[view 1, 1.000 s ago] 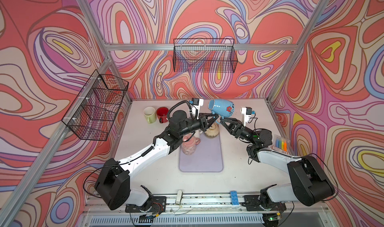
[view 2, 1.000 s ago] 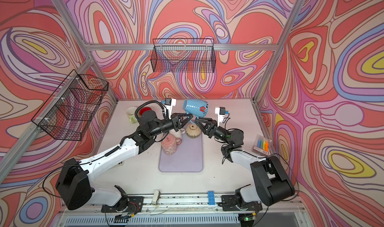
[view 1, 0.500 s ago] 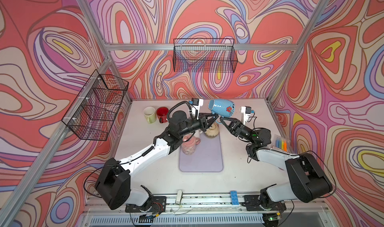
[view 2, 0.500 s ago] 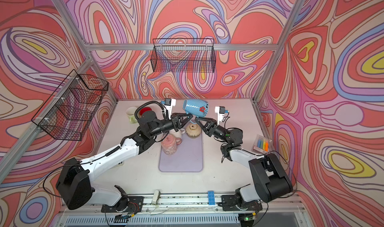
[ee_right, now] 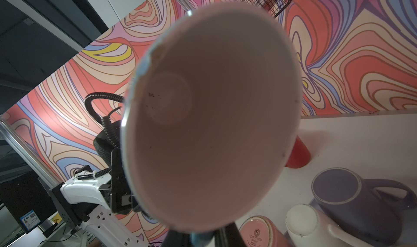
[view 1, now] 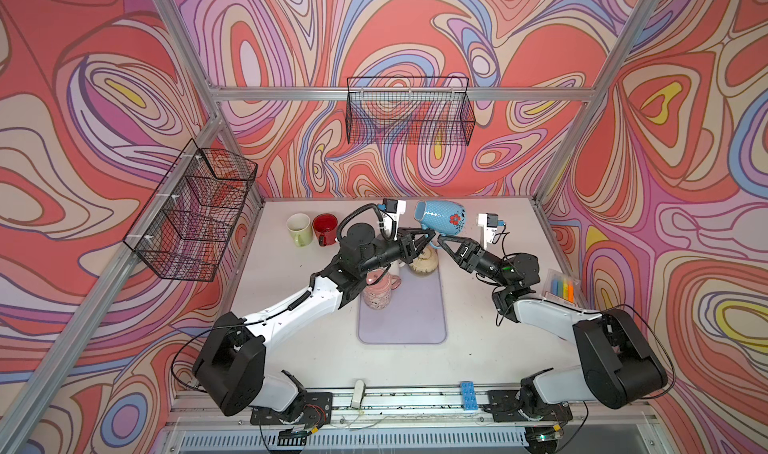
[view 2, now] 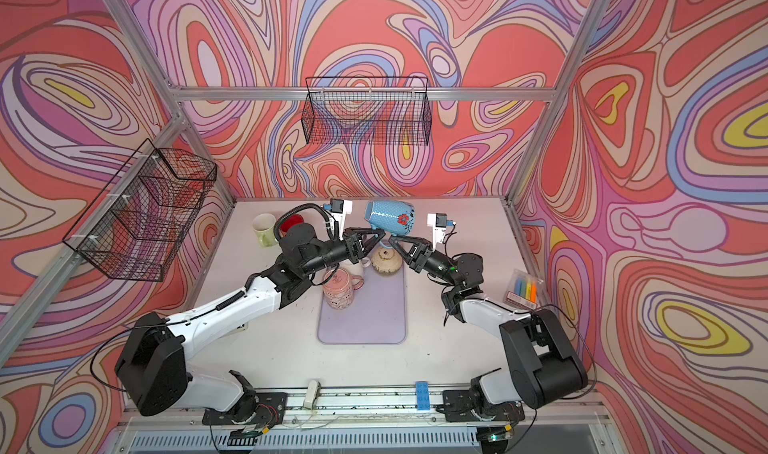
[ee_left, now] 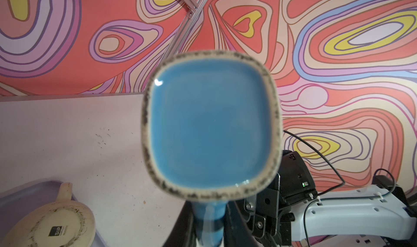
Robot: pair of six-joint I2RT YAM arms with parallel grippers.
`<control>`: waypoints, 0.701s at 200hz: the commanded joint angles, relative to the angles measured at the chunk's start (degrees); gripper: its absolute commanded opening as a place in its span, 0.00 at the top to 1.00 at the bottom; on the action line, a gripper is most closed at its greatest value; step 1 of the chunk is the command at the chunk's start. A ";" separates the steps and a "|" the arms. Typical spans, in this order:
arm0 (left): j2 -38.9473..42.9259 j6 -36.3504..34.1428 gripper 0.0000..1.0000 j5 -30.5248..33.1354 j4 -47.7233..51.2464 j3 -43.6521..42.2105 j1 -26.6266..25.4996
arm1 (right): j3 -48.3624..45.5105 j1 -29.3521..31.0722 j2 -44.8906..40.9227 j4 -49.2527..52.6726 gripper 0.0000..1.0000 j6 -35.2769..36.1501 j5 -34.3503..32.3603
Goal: Turn the mug right side up
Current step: 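Open the left gripper and withdraw while the right gripper pulls the mug away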
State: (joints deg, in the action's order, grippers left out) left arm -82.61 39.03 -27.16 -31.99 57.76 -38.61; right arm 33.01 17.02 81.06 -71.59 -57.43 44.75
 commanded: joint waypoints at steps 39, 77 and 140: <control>-1.33 -1.17 0.50 1.62 -3.27 -2.36 1.76 | 1.81 0.24 -3.90 8.12 1.00 5.86 -1.54; -1.15 -2.46 0.41 3.12 -1.47 -3.96 3.10 | 2.71 0.25 -7.06 19.89 1.00 11.68 -3.59; -0.16 -6.60 0.37 6.44 4.59 -4.15 3.63 | 6.57 0.21 -10.11 38.10 1.00 19.85 -7.24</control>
State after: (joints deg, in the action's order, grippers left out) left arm -83.37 35.20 -22.72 -30.30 53.98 -35.51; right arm 35.83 17.02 73.28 -40.05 -43.31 40.16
